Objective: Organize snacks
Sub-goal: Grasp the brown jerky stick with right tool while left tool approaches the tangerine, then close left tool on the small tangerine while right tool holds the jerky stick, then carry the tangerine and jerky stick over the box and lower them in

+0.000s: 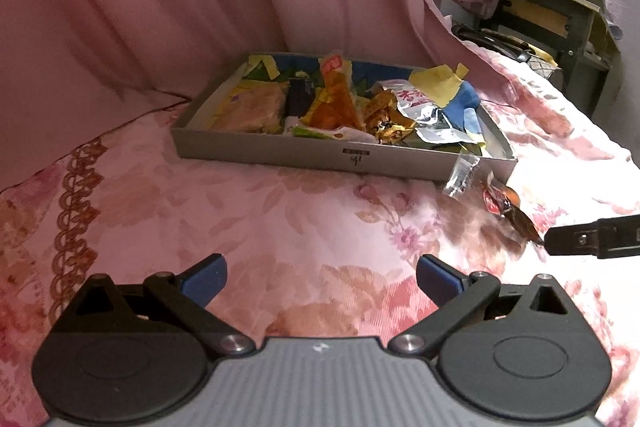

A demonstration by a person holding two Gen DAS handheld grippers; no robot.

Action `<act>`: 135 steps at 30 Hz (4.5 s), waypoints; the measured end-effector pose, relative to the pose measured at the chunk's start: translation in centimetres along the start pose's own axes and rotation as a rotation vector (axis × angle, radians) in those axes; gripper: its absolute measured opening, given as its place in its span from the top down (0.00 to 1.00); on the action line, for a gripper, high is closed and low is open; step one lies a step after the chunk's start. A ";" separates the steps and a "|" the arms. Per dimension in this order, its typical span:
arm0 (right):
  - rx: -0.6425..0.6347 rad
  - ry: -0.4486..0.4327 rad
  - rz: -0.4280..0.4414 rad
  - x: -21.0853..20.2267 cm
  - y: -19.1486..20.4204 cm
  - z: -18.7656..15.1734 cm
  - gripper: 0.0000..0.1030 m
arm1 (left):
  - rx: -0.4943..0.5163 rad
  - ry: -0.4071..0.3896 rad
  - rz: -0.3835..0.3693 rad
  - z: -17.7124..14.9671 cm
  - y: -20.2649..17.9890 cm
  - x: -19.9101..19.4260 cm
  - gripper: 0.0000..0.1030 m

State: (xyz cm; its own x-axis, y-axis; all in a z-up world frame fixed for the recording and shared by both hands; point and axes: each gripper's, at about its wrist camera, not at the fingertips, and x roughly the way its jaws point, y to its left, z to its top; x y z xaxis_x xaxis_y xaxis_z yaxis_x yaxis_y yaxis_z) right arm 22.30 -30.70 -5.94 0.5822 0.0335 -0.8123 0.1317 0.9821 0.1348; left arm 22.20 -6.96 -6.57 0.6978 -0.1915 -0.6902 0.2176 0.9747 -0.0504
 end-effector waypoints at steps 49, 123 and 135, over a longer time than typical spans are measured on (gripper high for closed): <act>-0.189 0.002 0.015 1.9 -4.7 4.3 0.53 | 0.193 -0.046 -0.240 1.9 -8.0 5.7 0.00; 0.035 -0.215 0.199 7.3 -0.8 9.8 0.53 | 0.088 -0.075 -0.063 12.6 -4.7 10.3 0.66; 0.042 -0.201 0.194 7.7 -0.8 9.7 0.53 | 0.089 -0.050 -0.072 12.2 -4.7 10.9 0.66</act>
State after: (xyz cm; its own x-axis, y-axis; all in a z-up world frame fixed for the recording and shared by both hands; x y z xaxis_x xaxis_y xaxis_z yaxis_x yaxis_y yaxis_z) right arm 34.50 -33.07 -6.83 0.7469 0.1786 -0.6405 0.0329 0.9521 0.3039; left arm 37.06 -15.06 -5.07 0.7111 -0.2680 -0.6500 0.3266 0.9446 -0.0322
